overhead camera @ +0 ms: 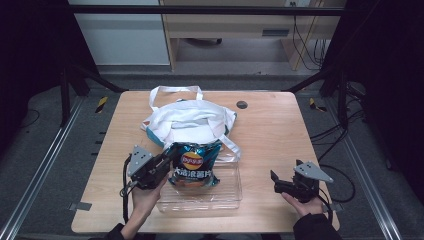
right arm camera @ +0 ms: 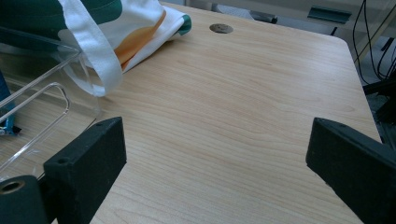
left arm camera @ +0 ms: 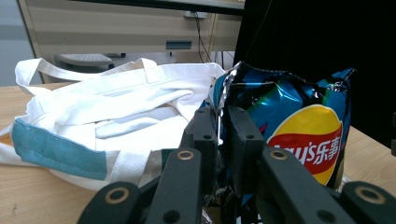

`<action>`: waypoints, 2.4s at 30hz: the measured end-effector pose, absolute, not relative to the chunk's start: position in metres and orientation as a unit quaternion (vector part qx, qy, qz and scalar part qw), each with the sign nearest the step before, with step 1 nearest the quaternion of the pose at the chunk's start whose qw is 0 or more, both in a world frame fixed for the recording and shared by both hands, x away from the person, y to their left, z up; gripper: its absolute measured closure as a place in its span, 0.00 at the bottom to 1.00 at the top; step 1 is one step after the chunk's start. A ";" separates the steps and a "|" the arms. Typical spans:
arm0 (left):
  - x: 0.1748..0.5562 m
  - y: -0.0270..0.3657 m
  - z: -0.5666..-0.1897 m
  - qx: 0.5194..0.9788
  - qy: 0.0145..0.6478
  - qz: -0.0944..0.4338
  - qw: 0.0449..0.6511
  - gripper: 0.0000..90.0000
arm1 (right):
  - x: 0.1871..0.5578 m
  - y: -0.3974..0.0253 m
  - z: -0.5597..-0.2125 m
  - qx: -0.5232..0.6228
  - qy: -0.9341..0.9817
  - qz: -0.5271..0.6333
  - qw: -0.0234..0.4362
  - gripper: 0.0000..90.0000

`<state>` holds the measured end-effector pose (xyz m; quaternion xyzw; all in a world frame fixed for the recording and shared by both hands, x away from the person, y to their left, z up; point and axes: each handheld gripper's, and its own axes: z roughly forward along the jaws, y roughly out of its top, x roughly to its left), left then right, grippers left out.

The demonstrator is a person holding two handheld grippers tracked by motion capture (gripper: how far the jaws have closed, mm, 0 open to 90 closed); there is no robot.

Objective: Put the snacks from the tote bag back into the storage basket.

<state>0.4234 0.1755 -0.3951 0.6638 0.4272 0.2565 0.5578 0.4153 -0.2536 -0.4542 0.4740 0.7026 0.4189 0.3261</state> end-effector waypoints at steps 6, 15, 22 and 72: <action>0.428 0.175 -0.397 0.666 0.429 0.257 0.553 0.89 | 0.416 -0.254 -0.454 0.475 0.702 0.419 0.326 0.06; 0.432 0.175 -0.399 0.669 0.429 0.255 0.551 0.84 | 0.416 -0.254 -0.455 0.475 0.702 0.417 0.327 0.06; 0.436 0.177 -0.400 0.668 0.442 0.253 0.543 0.64 | 0.416 -0.254 -0.455 0.475 0.703 0.417 0.327 0.06; 0.433 0.175 -0.401 0.700 0.430 0.209 0.530 0.93 | 0.415 -0.253 -0.454 0.475 0.703 0.418 0.324 0.06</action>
